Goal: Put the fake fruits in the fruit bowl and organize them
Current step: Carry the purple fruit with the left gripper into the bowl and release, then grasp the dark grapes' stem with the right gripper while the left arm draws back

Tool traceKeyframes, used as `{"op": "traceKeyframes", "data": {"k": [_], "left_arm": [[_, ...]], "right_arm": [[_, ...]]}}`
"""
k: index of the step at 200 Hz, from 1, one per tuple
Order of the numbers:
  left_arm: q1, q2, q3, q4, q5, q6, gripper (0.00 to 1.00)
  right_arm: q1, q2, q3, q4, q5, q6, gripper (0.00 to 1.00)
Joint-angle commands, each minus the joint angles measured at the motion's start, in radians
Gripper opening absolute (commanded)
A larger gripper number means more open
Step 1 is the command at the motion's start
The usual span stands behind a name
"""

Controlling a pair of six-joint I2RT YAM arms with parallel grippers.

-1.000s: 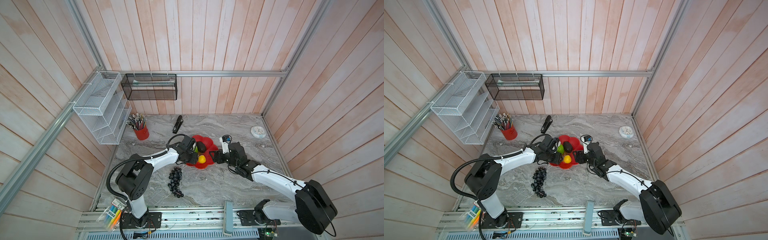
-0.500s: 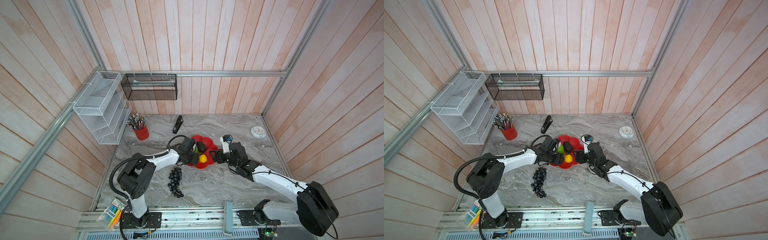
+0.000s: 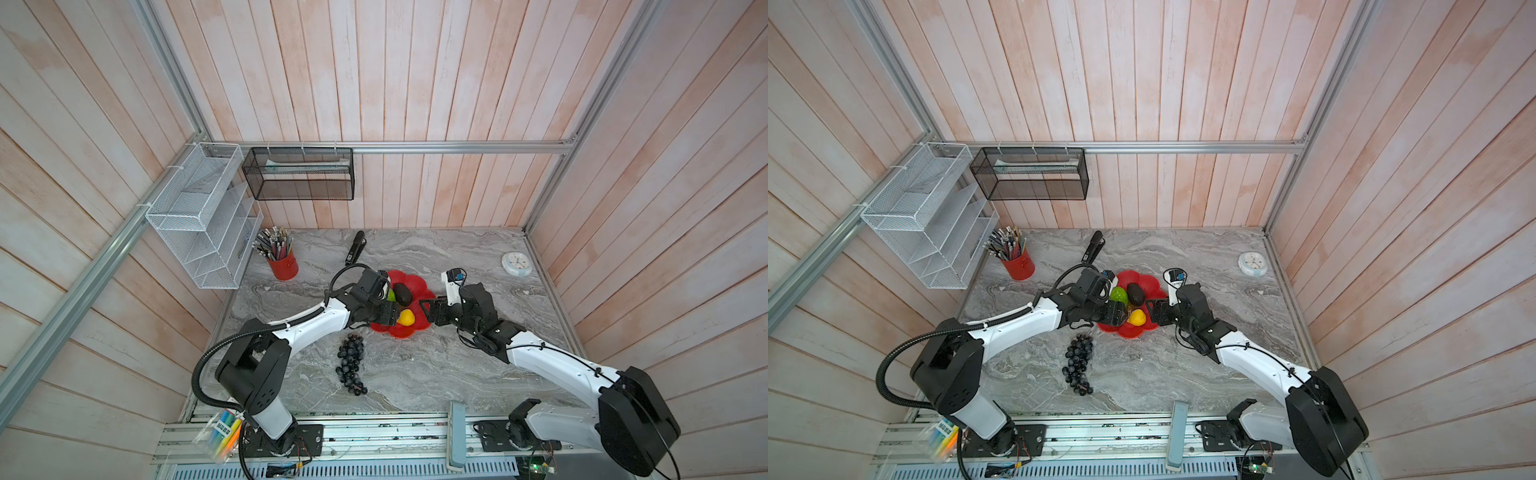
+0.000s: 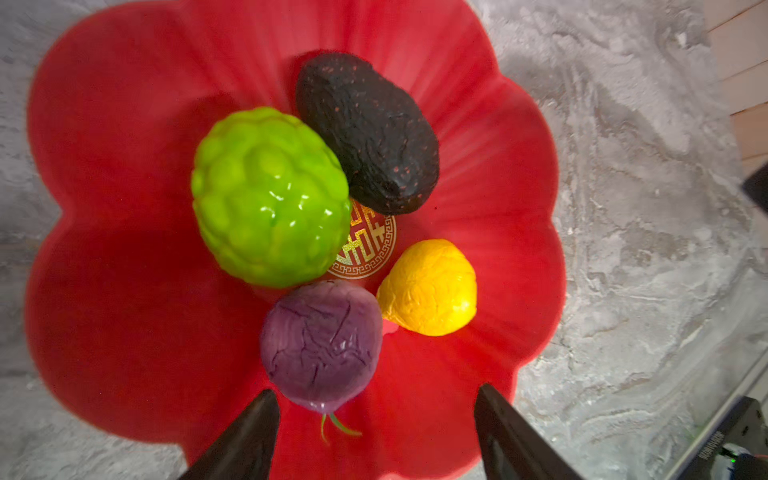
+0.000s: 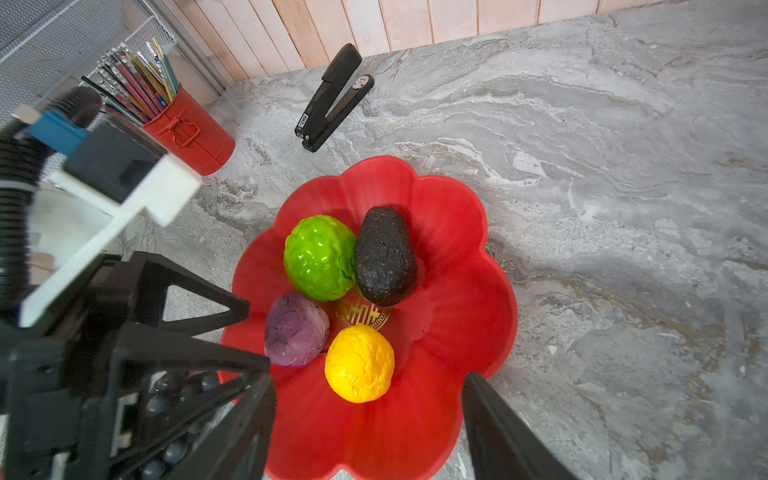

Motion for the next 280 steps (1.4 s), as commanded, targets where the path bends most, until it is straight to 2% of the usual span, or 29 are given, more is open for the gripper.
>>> {"op": "traceKeyframes", "data": {"k": [1, 60, 75, 91, 112, 141, 186, 223, 280], "left_arm": [[0.009, -0.075, -0.028, -0.049, 0.01, -0.027, 0.76], [0.038, -0.306, -0.198, -0.077, -0.052, -0.141, 0.74], [0.057, -0.365, -0.258, -0.069, -0.102, -0.189, 0.72], [0.064, -0.436, -0.301, -0.096, -0.211, -0.248, 0.72], [0.081, -0.535, -0.348, -0.135, -0.295, -0.287, 0.72], [0.115, -0.648, -0.374, -0.22, -0.377, -0.332, 0.81], [0.155, -0.768, -0.42, -0.28, -0.393, -0.393, 0.84], [0.186, -0.844, -0.471, -0.254, -0.349, -0.424, 0.85], [0.193, -0.832, -0.475, -0.218, -0.324, -0.417, 0.85]], "right_arm": [[0.023, 0.002, 0.041, -0.017, 0.019, -0.023, 0.7], [0.062, 0.072, 0.094, -0.05, -0.001, -0.028, 0.63], [0.089, 0.112, 0.146, -0.078, -0.016, -0.039, 0.59], [0.108, 0.175, 0.213, -0.1, -0.08, -0.035, 0.57], [0.162, 0.275, 0.328, -0.152, -0.138, -0.049, 0.55], [0.261, 0.42, 0.494, -0.241, -0.133, -0.116, 0.57], [0.31, 0.636, 0.703, -0.327, -0.264, -0.185, 0.6], [0.342, 0.78, 0.837, -0.444, -0.293, -0.278, 0.64], [0.348, 0.837, 0.833, -0.439, -0.271, -0.313, 0.68]]}}
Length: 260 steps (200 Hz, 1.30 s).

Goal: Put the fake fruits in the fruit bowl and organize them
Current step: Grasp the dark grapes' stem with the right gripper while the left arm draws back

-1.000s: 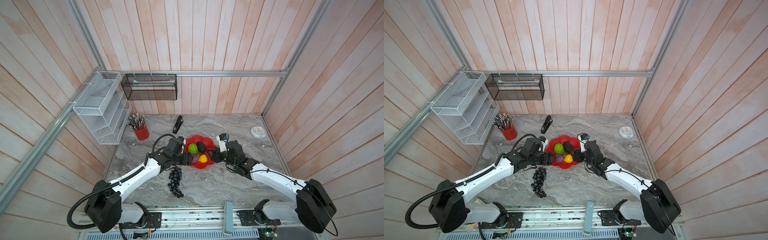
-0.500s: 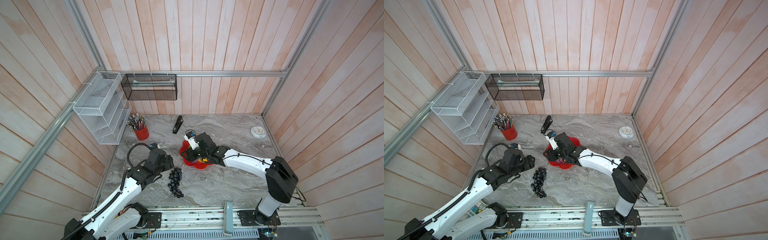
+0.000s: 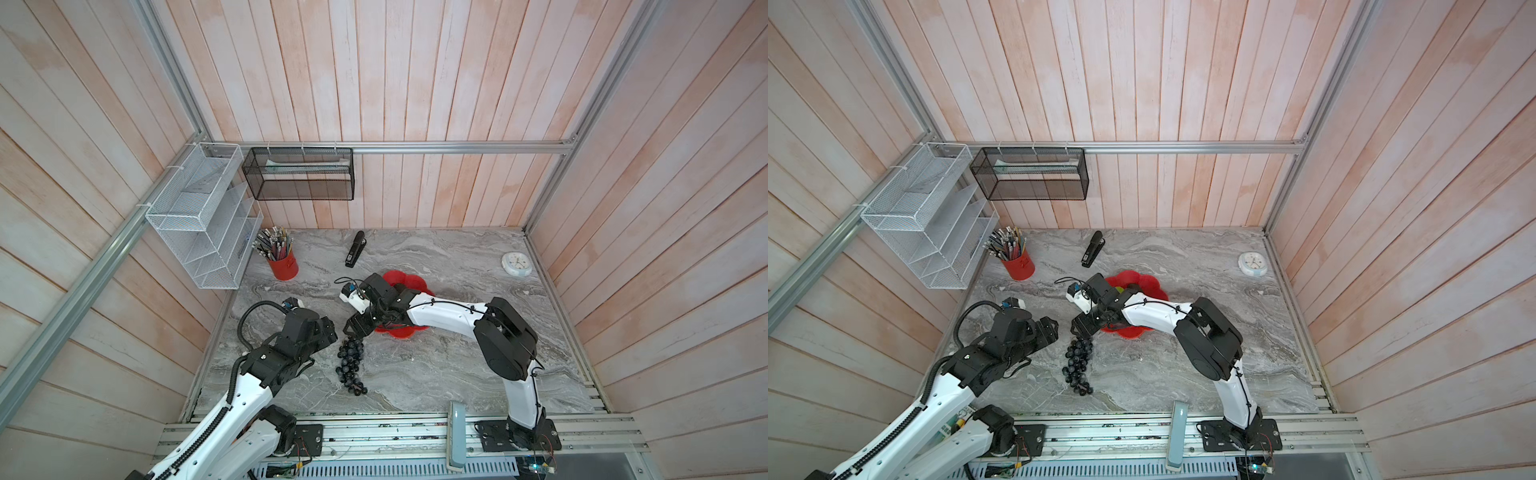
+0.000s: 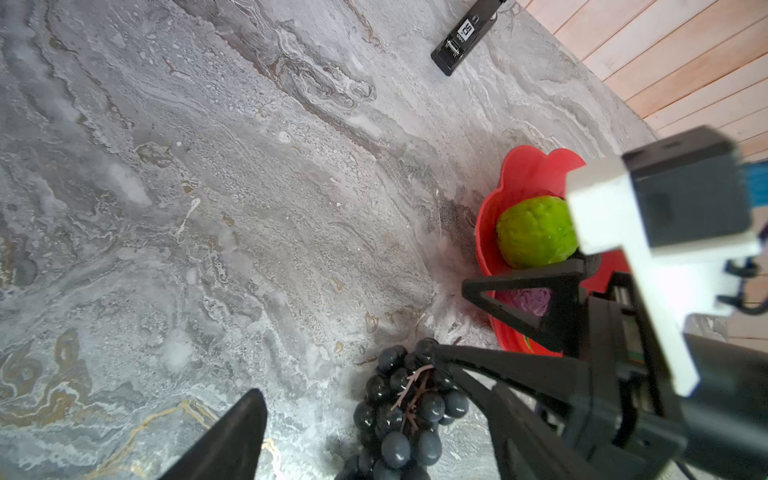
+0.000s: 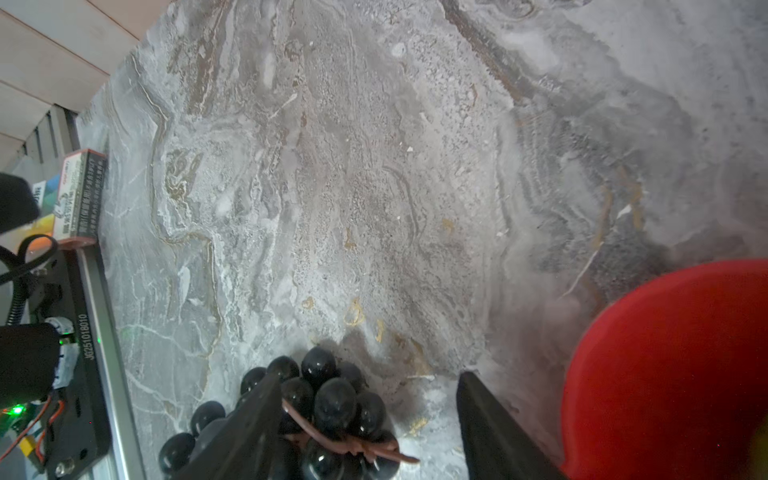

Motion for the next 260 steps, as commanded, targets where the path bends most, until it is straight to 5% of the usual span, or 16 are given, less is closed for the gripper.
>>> {"op": "traceKeyframes", "data": {"k": [1, 82, 141, 181, 221, 260], "left_arm": [[0.007, 0.002, -0.012, 0.027, 0.005, -0.008, 0.85], [0.013, 0.031, 0.017, 0.031, -0.005, 0.01, 0.86], [0.013, 0.035, 0.028, 0.027, -0.007, 0.021, 0.86], [0.015, 0.035, 0.034, 0.028, -0.013, 0.025, 0.85], [0.015, 0.034, 0.041, 0.026, -0.018, 0.029, 0.86], [0.015, 0.035, 0.045, 0.024, -0.025, 0.036, 0.85]], "right_arm": [[0.003, 0.021, 0.008, -0.034, -0.005, -0.043, 0.68], [0.001, 0.091, 0.028, -0.003, -0.015, -0.065, 0.57], [0.001, 0.105, 0.033, 0.021, -0.063, -0.034, 0.35], [0.001, 0.087, 0.031, 0.02, -0.072, -0.027, 0.1], [0.002, 0.042, 0.018, 0.03, -0.06, -0.013, 0.0], [0.003, -0.029, -0.018, 0.07, -0.033, 0.012, 0.0]]}}
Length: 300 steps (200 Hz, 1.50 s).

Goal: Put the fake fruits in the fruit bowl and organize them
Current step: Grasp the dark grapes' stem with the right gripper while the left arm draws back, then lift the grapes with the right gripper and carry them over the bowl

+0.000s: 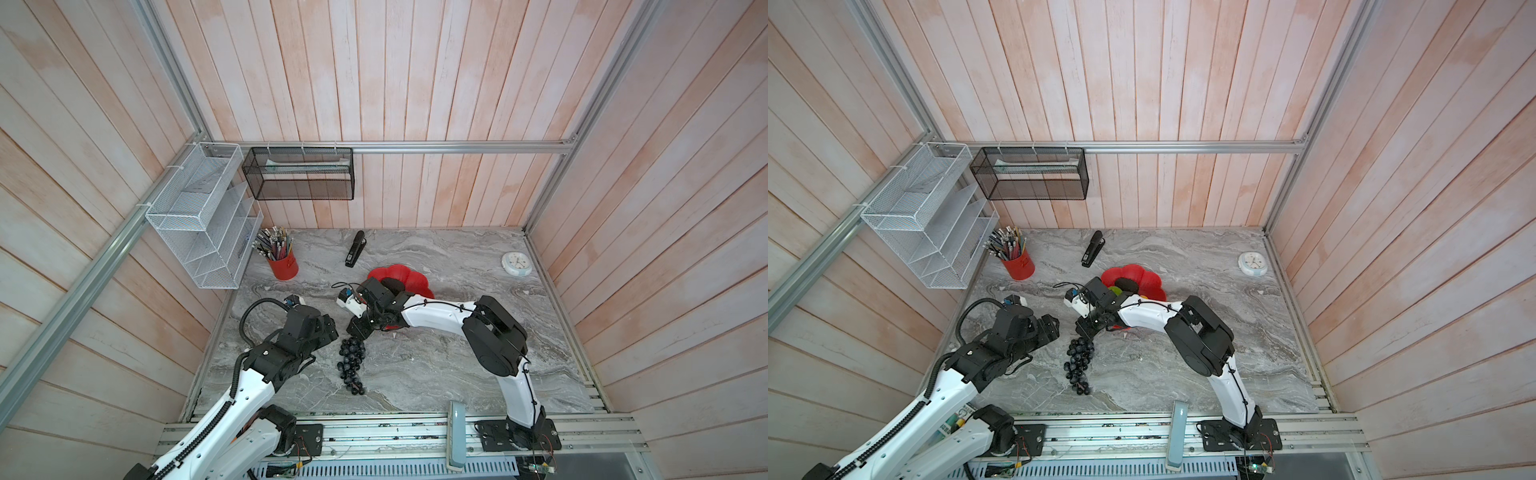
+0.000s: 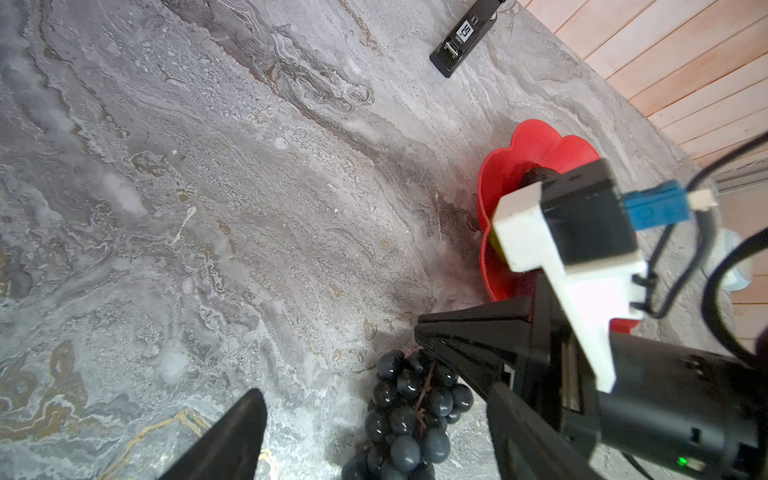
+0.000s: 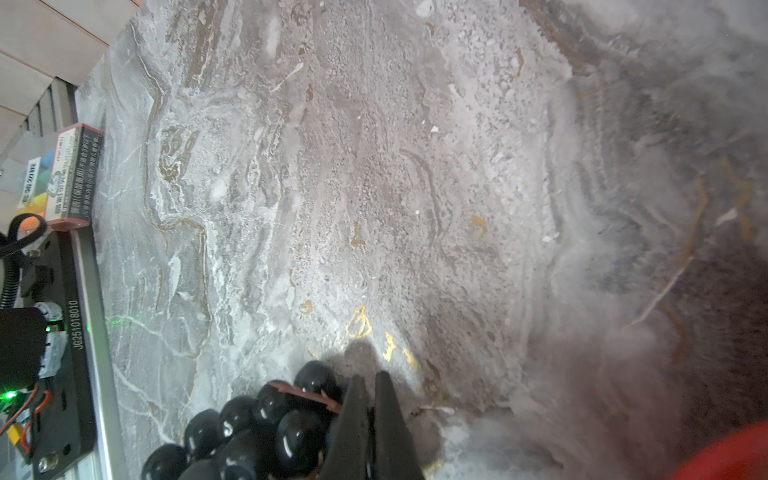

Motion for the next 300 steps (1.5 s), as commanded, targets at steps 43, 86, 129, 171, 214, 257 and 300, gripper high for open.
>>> {"op": "traceKeyframes", "data": {"k": [43, 86, 129, 171, 214, 257, 300], "left_arm": [[0.008, 0.005, 0.034, 0.009, -0.03, 0.018, 0.85], [0.009, 0.008, 0.04, 0.017, -0.03, 0.024, 0.85], [0.009, 0.008, 0.037, 0.026, -0.027, 0.024, 0.85], [0.01, 0.025, 0.04, 0.048, -0.012, 0.03, 0.86], [0.011, 0.042, 0.042, 0.065, 0.007, 0.033, 0.85], [0.01, 0.082, 0.058, 0.085, 0.026, 0.043, 0.85], [0.011, 0.128, 0.075, 0.113, 0.044, 0.053, 0.85]], "right_arm": [[0.002, -0.17, -0.077, 0.074, 0.064, 0.053, 0.0], [0.002, -0.276, -0.079, 0.079, 0.076, 0.077, 0.0], [-0.002, -0.372, -0.031, 0.068, 0.134, 0.076, 0.0], [-0.044, -0.421, 0.054, -0.014, 0.213, 0.028, 0.0], [-0.109, -0.474, 0.045, -0.039, 0.258, 0.005, 0.0], [-0.162, -0.517, 0.014, -0.04, 0.259, -0.004, 0.0], [-0.167, -0.541, -0.026, -0.031, 0.247, 0.005, 0.0]]}}
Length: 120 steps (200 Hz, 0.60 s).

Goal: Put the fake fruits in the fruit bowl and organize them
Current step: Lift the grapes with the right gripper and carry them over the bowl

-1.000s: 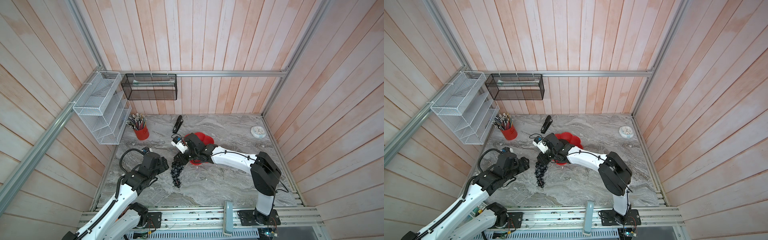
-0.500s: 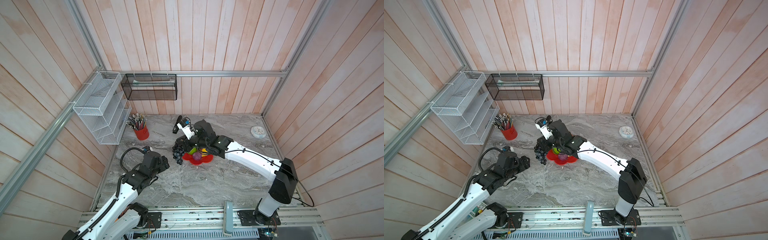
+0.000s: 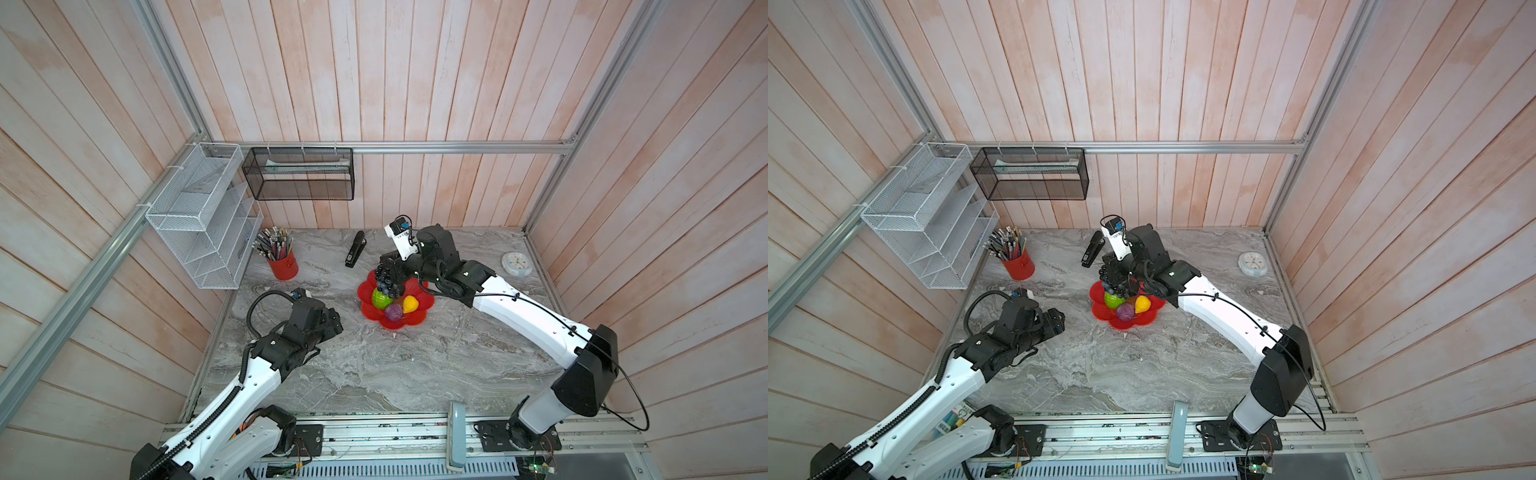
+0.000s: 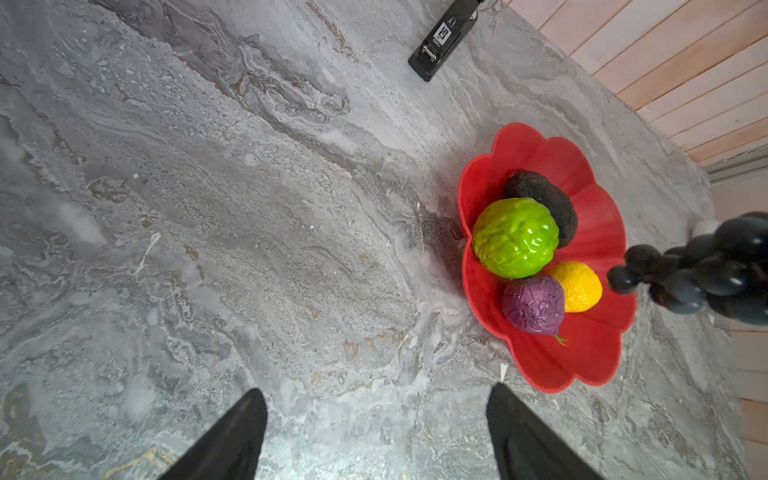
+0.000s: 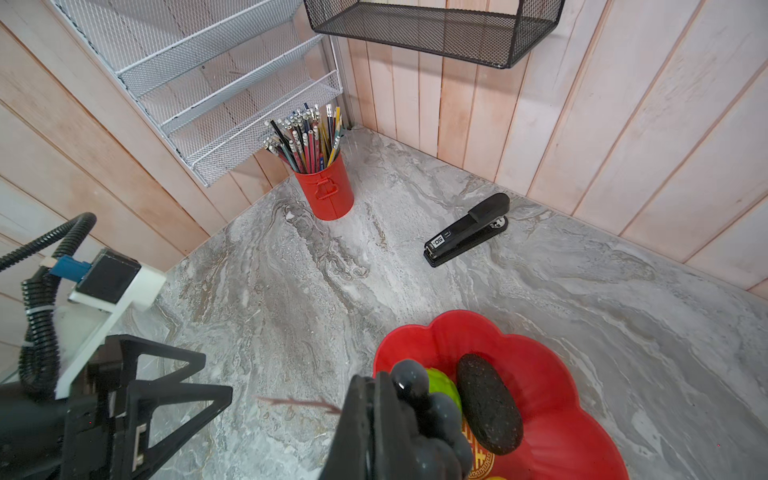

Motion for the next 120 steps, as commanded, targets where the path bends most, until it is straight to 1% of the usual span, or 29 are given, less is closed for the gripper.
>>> {"op": "traceKeyframes", "data": {"k": [1, 65, 120], "left_arm": [[0.007, 0.019, 0.034, 0.035, 0.015, 0.019, 0.85], [0.006, 0.049, 0.041, 0.051, 0.033, 0.016, 0.85], [0.006, 0.049, 0.026, 0.063, 0.036, 0.011, 0.85]], "right_arm": [[0.001, -0.033, -0.027, 0.007, -0.007, -0.004, 0.0], [0.0, -0.002, -0.134, 0.129, -0.093, 0.079, 0.0], [0.001, 0.042, -0.153, 0.189, -0.137, 0.105, 0.0]]}}
